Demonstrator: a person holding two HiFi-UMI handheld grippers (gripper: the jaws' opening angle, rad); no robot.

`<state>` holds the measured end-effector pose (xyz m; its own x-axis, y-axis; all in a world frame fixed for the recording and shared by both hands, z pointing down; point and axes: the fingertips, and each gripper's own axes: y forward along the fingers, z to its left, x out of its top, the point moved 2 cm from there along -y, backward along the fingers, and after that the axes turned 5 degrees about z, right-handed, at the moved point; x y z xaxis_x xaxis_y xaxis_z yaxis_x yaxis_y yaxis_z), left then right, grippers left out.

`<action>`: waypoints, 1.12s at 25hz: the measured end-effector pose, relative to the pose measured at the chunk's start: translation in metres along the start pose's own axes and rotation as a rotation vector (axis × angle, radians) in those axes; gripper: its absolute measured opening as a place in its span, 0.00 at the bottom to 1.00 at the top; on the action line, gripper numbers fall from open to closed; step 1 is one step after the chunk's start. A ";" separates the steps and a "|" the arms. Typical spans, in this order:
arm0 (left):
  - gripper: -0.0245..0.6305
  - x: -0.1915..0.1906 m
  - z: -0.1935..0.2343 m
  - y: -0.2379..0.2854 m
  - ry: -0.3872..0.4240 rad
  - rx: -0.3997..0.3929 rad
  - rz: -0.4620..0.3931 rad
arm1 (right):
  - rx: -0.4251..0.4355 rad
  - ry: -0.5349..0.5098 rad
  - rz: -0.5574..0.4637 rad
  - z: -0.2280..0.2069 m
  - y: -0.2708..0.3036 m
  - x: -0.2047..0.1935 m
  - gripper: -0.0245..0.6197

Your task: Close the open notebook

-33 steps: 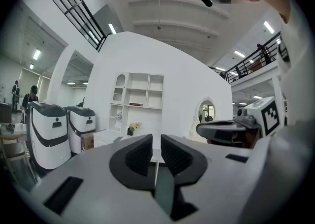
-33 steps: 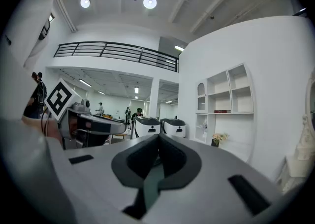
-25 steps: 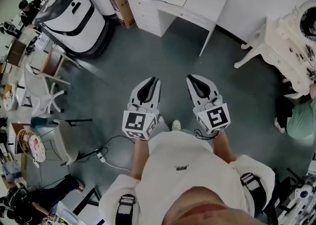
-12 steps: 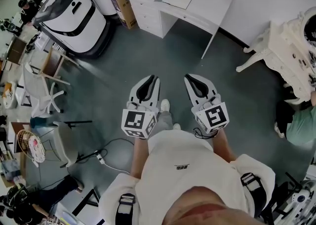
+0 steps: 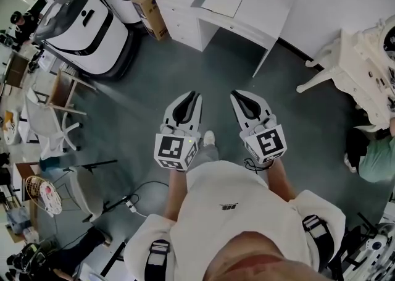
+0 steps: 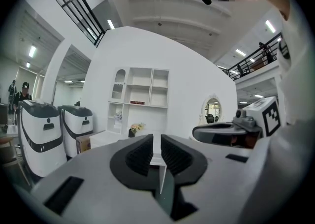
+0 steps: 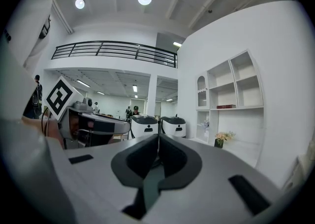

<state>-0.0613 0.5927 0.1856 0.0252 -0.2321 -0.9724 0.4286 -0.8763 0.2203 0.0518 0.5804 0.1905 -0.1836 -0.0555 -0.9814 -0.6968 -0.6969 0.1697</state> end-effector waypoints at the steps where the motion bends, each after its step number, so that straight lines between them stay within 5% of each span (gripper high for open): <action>1: 0.04 0.002 0.007 0.007 -0.001 -0.003 0.002 | -0.002 0.001 0.002 -0.005 0.009 0.000 0.03; 17: 0.04 0.024 0.114 0.100 0.014 -0.043 0.031 | -0.054 0.018 0.032 -0.059 0.136 0.012 0.03; 28: 0.04 0.029 0.145 0.145 0.011 -0.072 0.031 | -0.098 0.032 0.051 -0.088 0.174 0.006 0.03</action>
<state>-0.1292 0.3980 0.2003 0.0494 -0.2534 -0.9661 0.4912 -0.8361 0.2444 -0.0096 0.3958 0.2060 -0.1938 -0.1148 -0.9743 -0.6155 -0.7591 0.2119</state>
